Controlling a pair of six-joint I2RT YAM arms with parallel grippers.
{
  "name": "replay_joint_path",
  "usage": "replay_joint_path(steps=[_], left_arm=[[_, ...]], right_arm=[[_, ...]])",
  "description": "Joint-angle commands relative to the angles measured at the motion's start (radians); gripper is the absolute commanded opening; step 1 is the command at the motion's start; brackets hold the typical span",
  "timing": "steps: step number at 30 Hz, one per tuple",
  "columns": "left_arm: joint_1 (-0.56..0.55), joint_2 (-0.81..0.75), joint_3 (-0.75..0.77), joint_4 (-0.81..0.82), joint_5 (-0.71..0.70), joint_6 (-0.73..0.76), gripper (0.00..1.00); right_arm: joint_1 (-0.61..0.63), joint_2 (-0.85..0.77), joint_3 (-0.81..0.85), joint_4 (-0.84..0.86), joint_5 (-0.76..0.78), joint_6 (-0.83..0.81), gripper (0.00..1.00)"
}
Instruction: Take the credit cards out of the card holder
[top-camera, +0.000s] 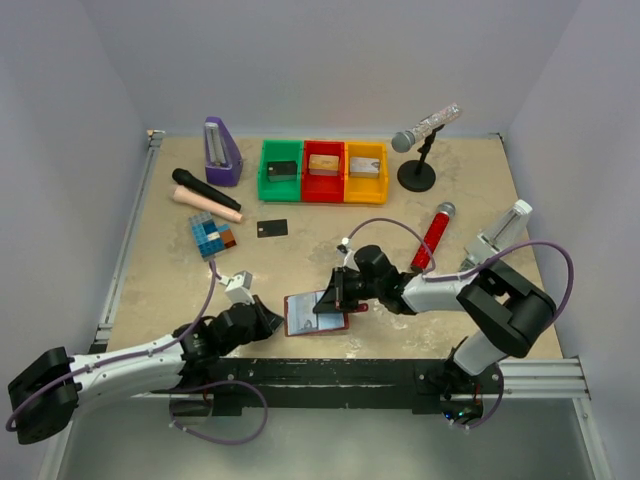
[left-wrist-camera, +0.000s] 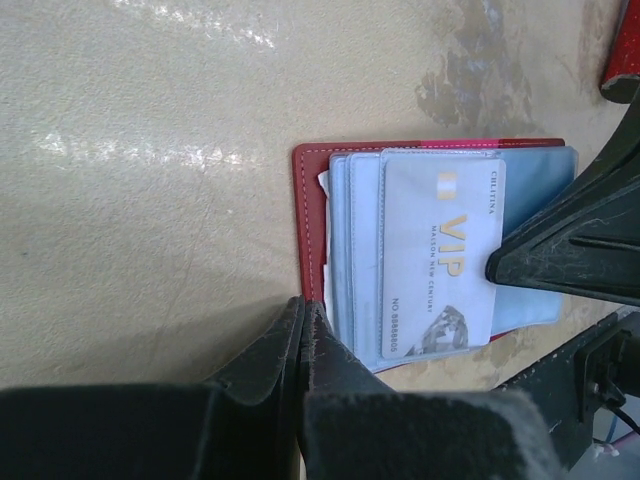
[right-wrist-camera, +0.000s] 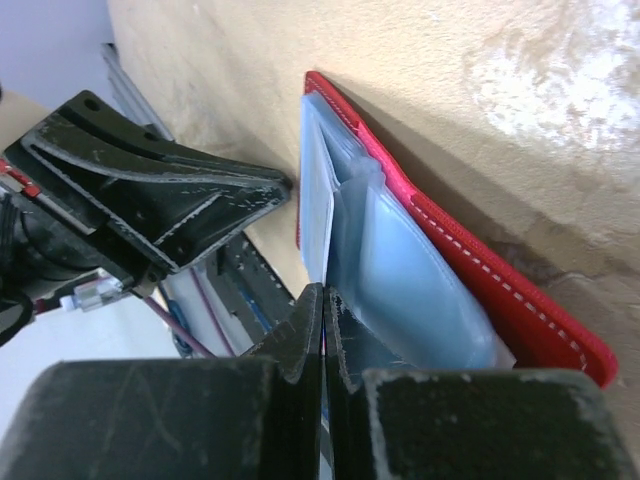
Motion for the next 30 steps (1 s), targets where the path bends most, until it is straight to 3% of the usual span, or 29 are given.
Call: replay_joint_path(steps=[1,12,30], left_arm=[[-0.006,-0.037,-0.020,-0.062,-0.026,0.029,0.00],[-0.006,0.040,0.041,0.117,0.031,0.106,0.00],[-0.006,0.183,0.095,0.283,0.089,0.146,0.00]], right_arm=[[0.000,-0.026,0.050,-0.158,0.043,-0.091,0.00],[0.002,-0.058,0.094,-0.297,0.078,-0.160,0.00],[0.002,-0.033,0.100,-0.274,0.055,-0.157,0.00]])
